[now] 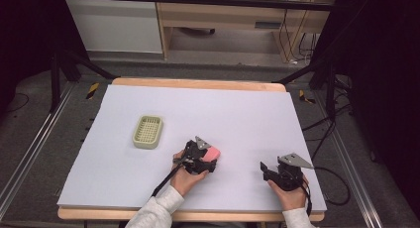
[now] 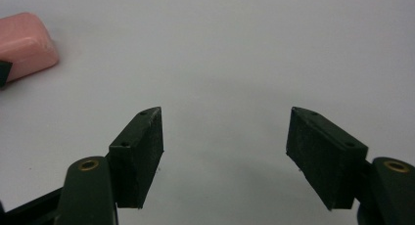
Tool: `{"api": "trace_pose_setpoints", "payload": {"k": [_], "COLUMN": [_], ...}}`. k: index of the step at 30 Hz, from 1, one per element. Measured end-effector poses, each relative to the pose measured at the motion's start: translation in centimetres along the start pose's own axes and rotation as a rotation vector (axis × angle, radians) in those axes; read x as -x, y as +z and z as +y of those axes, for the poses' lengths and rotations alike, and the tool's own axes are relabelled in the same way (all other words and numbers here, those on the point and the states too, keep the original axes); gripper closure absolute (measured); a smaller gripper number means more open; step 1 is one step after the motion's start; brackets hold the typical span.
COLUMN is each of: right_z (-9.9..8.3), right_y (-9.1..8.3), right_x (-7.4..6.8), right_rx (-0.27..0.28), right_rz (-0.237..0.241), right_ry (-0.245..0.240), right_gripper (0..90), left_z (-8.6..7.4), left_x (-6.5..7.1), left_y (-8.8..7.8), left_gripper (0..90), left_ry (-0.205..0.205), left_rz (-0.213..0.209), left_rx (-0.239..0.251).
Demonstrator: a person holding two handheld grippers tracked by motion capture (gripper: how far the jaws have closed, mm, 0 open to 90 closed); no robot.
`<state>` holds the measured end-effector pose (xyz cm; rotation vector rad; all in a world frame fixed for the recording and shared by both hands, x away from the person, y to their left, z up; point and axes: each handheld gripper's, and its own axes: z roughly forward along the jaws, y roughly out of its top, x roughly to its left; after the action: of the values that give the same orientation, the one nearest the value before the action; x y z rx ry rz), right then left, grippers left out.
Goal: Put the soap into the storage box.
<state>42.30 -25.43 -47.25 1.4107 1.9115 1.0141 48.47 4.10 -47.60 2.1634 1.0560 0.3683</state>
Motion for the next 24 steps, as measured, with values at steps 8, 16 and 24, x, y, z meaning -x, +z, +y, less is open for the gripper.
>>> {"api": "trace_pose_setpoints", "payload": {"k": [8,16,24], "right_z": [0.0,-0.01,0.01], "right_y": [0.0,0.01,-0.01], "right_x": [-0.01,-0.01,-0.02], "right_rx": [-0.001,-0.001,0.0], "right_rz": [0.0,0.0,-0.001], "right_ry": [0.0,-0.001,-0.001], "right_gripper": [29.7,29.6,29.6], "left_z": [0.02,-0.01,0.01], "left_x": [-0.02,0.23,0.35], "left_y": [0.0,0.21,0.18], "left_gripper": [36.6,32.9,37.1], "left_ry": [0.004,0.032,0.031], "left_rz": [-0.001,0.035,0.036], "left_rx": [-0.002,-0.007,-0.005]}}
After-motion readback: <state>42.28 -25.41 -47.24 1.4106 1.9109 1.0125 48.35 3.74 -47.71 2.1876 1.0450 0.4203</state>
